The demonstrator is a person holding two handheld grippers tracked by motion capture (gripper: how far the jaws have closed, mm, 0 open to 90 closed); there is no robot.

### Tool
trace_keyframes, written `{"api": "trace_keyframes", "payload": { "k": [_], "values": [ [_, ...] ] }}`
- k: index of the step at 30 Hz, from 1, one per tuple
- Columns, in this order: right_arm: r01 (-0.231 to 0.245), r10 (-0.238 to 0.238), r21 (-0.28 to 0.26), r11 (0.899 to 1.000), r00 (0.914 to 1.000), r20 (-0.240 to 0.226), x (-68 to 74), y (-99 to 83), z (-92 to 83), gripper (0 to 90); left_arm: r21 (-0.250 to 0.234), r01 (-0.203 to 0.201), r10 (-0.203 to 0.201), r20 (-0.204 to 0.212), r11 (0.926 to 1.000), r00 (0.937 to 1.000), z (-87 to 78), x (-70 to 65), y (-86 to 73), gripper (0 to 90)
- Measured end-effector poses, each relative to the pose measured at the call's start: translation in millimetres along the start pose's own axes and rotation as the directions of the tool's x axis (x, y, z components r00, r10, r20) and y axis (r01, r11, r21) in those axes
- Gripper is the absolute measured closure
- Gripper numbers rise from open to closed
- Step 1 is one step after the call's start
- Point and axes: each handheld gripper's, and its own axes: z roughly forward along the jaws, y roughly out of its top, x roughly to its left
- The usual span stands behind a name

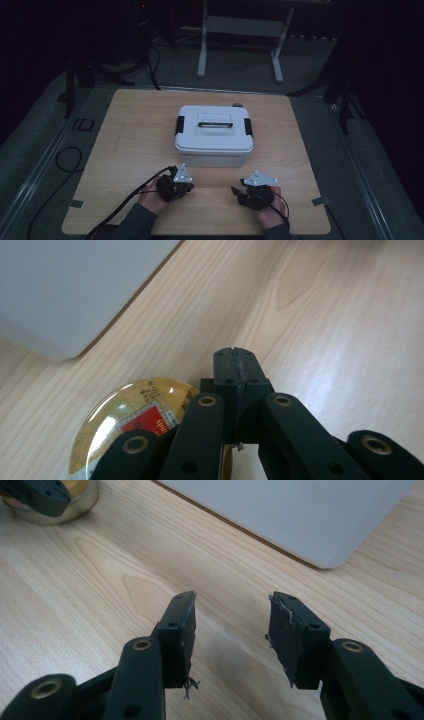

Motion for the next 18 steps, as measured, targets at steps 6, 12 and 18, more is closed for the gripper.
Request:
{"api": "trace_keyframes", "payload": {
  "k": [6, 12, 18],
  "values": [
    [-0.003, 0.003, -0.001, 1.0, 1.0, 0.0, -0.8, -0.1, -0.9, 52.9, 0.008, 0.047, -0.046, -0.037, 0.9989, 0.9983, -5.7, 14.0, -8.7, 89.8],
    [-0.004, 0.004, -0.001, 1.0, 1.0, -0.001, -1.1, -0.2, -0.7, 52.9, 0.017, 0.103, -0.102, -0.061, 0.9945, 0.9929, -13.1, 29.8, -19.4, 89.8],
    [-0.001, 0.001, 0.002, 1.0, 1.0, -0.003, -1.9, -0.4, -0.4, 52.8, 0.016, 0.155, -0.153, -0.089, 0.9878, 0.9842, -15.5, 38.4, -25.4, 89.7]
  ]
}}
